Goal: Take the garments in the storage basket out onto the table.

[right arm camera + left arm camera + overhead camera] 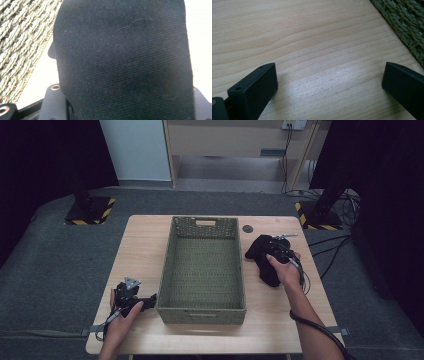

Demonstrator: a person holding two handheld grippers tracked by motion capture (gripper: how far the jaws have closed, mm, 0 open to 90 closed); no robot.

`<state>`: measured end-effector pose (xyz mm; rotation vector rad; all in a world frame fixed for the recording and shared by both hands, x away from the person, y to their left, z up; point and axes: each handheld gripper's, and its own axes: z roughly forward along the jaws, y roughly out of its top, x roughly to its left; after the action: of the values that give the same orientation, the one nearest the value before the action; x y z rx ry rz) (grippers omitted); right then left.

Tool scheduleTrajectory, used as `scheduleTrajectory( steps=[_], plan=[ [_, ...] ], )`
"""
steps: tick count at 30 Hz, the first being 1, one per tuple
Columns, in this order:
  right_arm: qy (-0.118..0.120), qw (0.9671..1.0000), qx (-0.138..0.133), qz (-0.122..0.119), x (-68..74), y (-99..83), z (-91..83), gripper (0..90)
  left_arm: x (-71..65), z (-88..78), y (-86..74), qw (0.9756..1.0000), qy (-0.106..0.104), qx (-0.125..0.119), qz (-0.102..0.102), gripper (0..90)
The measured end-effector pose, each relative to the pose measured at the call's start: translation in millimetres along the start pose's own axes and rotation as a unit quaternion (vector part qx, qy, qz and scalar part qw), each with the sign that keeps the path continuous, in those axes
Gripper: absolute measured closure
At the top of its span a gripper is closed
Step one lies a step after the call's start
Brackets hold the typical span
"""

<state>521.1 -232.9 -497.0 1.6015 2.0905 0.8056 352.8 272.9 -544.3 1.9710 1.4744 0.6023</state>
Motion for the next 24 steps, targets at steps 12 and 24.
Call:
scheduleTrajectory(
  steps=[12,24],
  plan=[
    [0.001,1.0,-0.008,0.0,3.5,2.0,-13.5,9.6,0.0,0.0,0.0,1.0,0.0,0.0,0.0,0.0],
    [0.023,0.9993,-0.03,0.002,7.4,-6.6,-43.7,4.9,0.0,0.0,0.0,1.0,0.0,0.0,0.0,0.0]
  ],
)
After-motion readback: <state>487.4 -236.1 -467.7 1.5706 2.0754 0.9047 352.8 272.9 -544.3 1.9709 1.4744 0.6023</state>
